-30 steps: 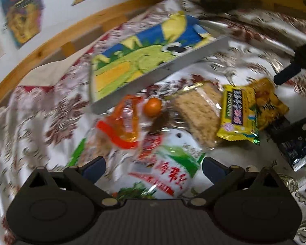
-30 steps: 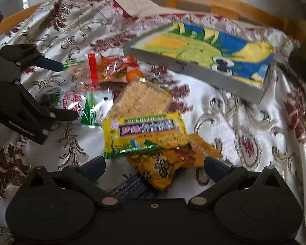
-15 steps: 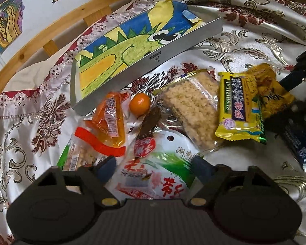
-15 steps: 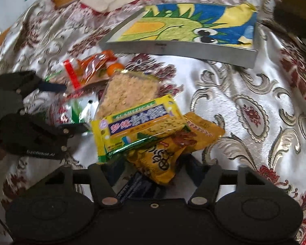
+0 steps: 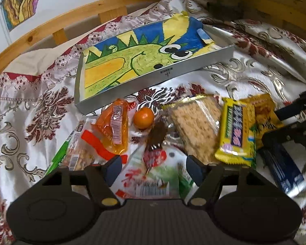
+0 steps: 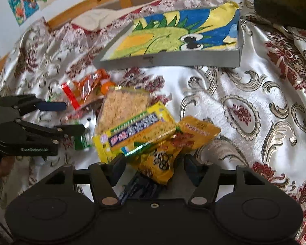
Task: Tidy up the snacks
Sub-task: 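Move the right tool toward the gold packet while the left tool approaches the brown packet, then close the right tool on the gold packet while the left tool grasps the brown packet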
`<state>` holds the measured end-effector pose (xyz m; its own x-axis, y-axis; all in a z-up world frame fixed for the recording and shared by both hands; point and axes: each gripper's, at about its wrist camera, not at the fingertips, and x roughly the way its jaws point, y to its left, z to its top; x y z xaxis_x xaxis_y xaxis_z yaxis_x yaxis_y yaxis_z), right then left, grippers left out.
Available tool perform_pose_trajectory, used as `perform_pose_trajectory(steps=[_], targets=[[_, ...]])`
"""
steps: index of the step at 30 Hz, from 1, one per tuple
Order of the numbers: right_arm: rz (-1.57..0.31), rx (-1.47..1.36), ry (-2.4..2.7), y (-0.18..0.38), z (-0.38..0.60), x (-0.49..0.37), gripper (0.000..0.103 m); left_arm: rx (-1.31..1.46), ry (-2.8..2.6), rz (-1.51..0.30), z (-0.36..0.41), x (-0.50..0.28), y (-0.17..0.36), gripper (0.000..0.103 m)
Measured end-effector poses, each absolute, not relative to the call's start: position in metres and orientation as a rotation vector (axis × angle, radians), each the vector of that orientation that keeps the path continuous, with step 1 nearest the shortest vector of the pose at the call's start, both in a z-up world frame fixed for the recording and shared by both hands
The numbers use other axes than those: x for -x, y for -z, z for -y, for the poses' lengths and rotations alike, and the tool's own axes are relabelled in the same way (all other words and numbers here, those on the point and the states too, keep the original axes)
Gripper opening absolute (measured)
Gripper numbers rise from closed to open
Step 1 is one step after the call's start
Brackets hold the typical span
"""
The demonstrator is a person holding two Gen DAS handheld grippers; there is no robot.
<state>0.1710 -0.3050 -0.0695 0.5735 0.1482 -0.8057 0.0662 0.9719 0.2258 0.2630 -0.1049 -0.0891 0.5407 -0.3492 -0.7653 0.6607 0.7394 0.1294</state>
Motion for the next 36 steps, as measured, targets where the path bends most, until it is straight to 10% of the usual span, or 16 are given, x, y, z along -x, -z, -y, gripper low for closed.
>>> perform_pose_trajectory(steps=[5, 10, 20, 27, 36], targets=[[-0.974, -0.326, -0.037, 0.076, 0.313, -0.178, 0.042, -0.401, 0.628, -0.813, 0.112, -0.274, 0.097, 0.05], [-0.95, -0.299, -0.031, 0.072, 0.309, -0.177, 0.033, -0.358, 0.619, -0.821, 0.107, -0.274, 0.093, 0.048], [-0.96, -0.292, -0.062, 0.065, 0.31, -0.166, 0.029, -0.381, 0.592, -0.867, 0.1, -0.248, 0.077, 0.048], [-0.985, -0.318, -0.07, 0.075, 0.309, -0.172, 0.045, -0.394, 0.606, -0.862, 0.108, -0.253, 0.087, 0.055], [-0.979, -0.227, -0.052, 0.071, 0.302, -0.169, 0.032, -0.371, 0.568, -0.887, 0.103, -0.248, 0.083, 0.05]])
